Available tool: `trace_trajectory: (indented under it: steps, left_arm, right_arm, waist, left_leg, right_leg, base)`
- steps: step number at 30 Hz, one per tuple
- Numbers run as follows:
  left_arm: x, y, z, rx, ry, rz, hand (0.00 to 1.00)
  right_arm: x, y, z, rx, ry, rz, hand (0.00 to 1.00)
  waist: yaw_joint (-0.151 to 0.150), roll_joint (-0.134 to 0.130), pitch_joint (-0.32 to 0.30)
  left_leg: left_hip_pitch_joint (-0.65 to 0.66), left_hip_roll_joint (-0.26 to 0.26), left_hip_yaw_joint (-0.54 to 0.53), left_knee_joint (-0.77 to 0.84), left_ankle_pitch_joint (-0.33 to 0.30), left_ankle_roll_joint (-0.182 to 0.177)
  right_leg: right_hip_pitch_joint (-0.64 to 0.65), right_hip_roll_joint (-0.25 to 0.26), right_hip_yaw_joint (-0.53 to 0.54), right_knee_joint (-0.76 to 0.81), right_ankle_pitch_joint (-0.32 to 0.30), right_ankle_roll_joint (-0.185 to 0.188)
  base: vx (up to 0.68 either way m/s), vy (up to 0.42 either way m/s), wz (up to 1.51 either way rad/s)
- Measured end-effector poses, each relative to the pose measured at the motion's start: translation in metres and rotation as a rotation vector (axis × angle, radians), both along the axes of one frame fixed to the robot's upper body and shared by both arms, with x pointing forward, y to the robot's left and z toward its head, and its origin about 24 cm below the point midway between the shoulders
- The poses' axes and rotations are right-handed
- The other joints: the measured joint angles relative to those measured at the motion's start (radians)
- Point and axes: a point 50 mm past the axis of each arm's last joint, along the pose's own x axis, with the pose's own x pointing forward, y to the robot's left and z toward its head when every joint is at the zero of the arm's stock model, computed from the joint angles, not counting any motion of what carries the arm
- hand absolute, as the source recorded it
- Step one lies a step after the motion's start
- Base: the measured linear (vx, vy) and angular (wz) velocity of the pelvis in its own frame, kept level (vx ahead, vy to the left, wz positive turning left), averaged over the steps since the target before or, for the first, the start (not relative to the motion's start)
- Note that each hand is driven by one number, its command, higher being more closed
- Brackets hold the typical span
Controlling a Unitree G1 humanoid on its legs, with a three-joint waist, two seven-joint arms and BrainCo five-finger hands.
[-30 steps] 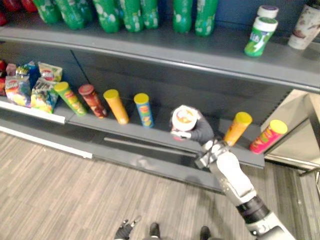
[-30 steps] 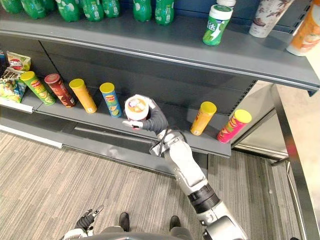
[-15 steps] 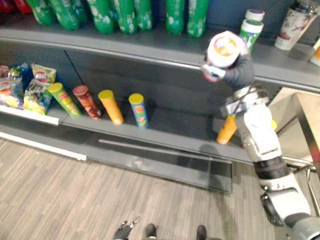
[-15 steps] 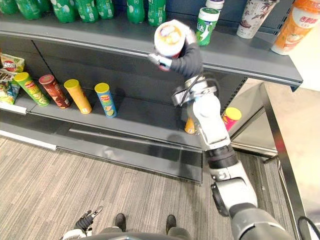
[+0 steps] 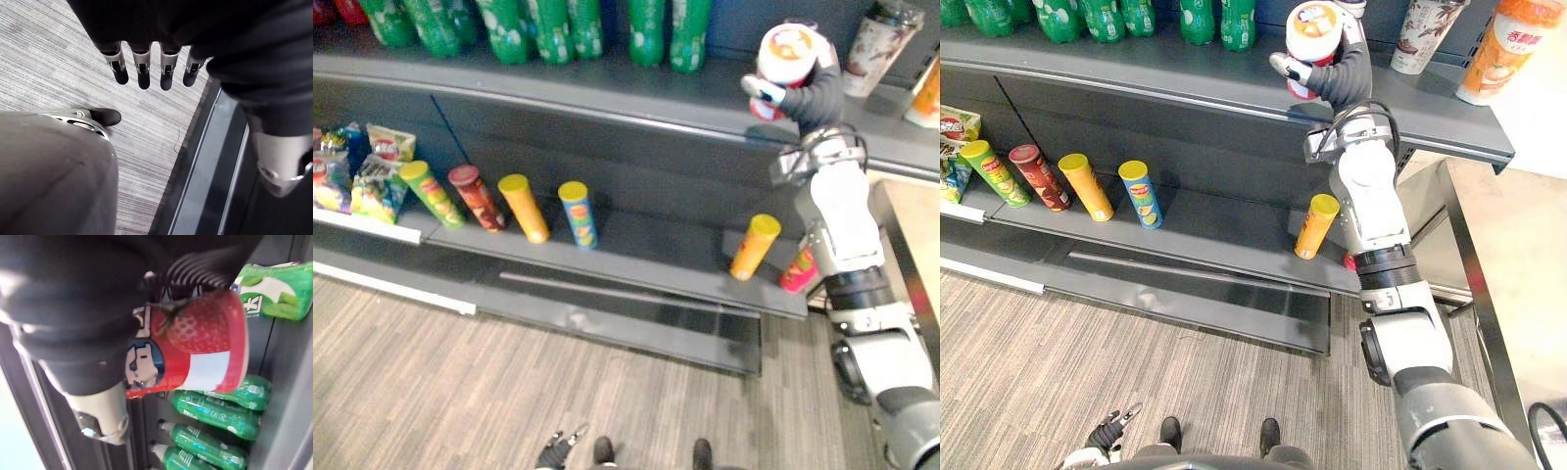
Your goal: Put the gum and the chips on the shelf.
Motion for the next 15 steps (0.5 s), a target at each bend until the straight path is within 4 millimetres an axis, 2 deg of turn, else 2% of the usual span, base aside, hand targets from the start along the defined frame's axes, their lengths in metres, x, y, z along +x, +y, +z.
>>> trace_trajectory:
  steps: [15]
  left_arm:
    - [0.001, 0.0, 0.0, 0.0, -0.004, -0.003, 0.0]
  right_arm:
    - [0.012, -0.011, -0.016, -0.048, 0.089, -0.063, 1.0]
  waist:
    - [-0.006, -0.002, 0.004]
  left_leg:
    - [0.0, -0.001, 0.02, 0.0, -0.001, -0.001]
  right_leg:
    - [-0.003, 0.0, 0.019, -0.015, 0.006, 0.002]
  base:
    - [0.01, 0.001, -0.03]
